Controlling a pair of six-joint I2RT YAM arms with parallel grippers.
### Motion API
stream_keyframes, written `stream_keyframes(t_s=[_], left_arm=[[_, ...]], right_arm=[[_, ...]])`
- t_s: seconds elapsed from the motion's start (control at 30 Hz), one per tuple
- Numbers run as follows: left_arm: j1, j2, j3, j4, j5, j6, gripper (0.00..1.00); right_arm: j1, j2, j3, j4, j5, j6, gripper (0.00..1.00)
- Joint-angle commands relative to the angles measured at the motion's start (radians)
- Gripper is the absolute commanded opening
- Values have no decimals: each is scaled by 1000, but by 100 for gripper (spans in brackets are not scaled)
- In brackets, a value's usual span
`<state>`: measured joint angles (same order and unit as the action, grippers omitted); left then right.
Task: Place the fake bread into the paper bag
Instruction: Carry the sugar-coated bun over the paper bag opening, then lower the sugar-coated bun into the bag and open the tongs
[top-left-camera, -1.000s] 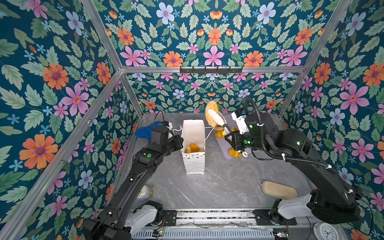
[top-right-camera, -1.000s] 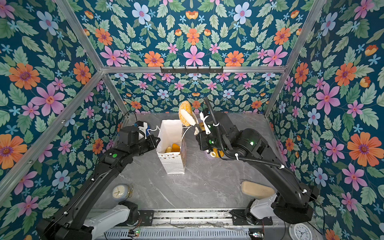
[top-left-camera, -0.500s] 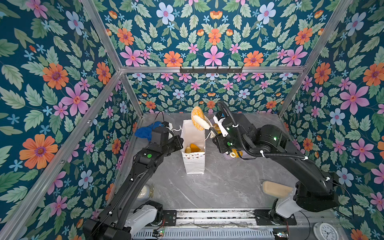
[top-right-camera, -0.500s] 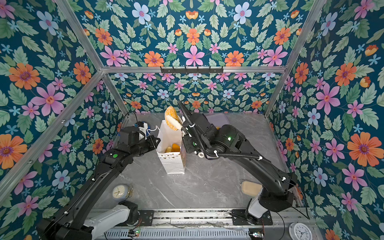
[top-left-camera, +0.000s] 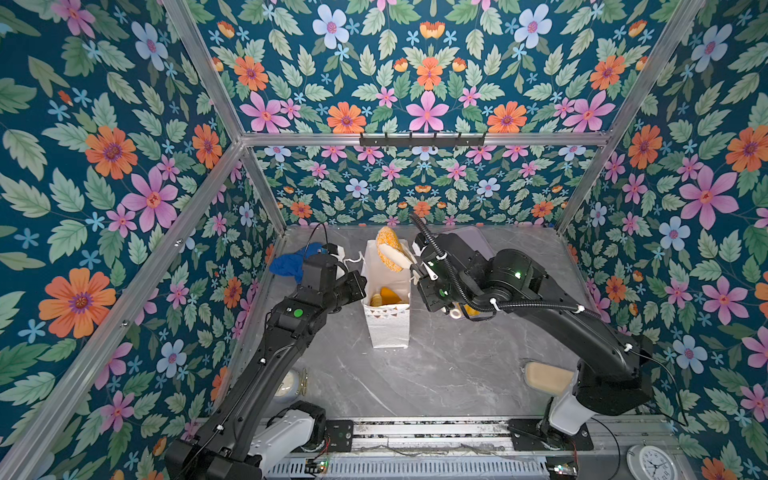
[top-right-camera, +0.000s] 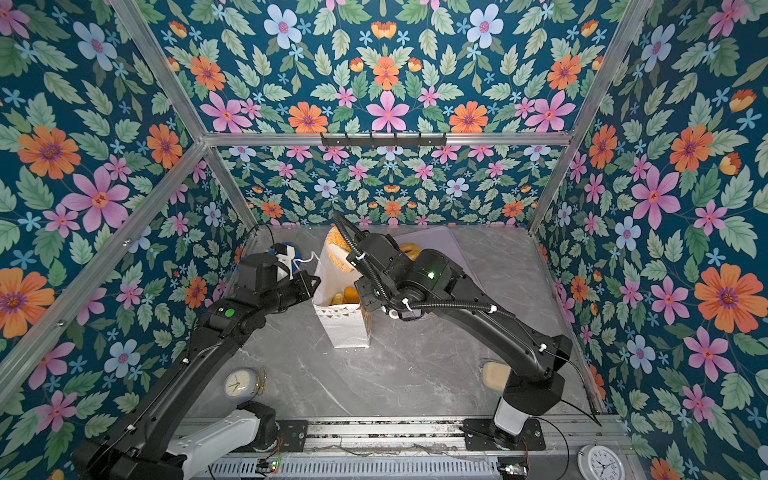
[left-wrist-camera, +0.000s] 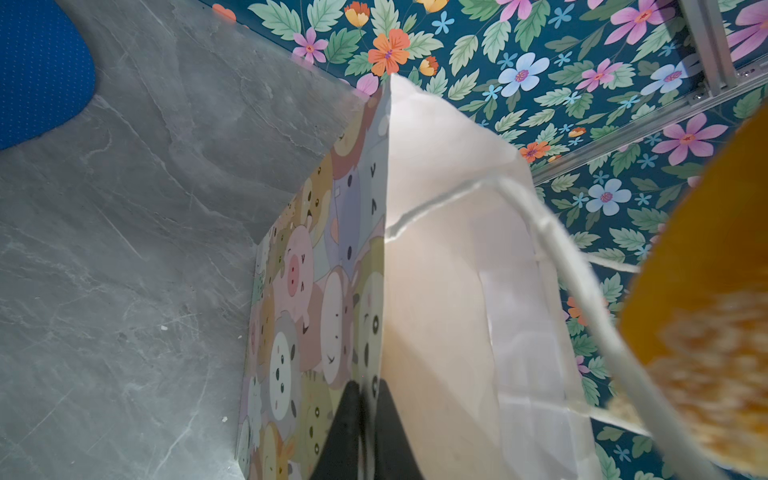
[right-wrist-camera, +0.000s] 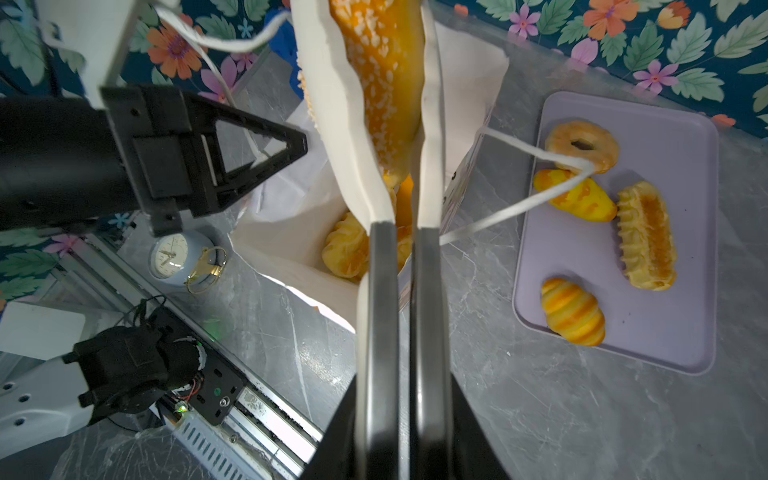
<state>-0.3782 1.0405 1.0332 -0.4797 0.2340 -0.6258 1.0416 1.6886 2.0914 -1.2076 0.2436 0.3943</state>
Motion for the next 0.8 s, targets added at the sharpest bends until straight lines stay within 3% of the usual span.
stream_keyframes(t_s=[0.0,0.5,0.77], left_arm=[[0,-6,-1,16,-5,-2,11],[0,-4,2,18,-2,-2,11],[0,-5,4,18,-2,-2,11]], right_arm=[[3,6,-9,0,19,10,25],[6,19,-45,1,16,13,31],[7,17,-45,4,16,12,39]])
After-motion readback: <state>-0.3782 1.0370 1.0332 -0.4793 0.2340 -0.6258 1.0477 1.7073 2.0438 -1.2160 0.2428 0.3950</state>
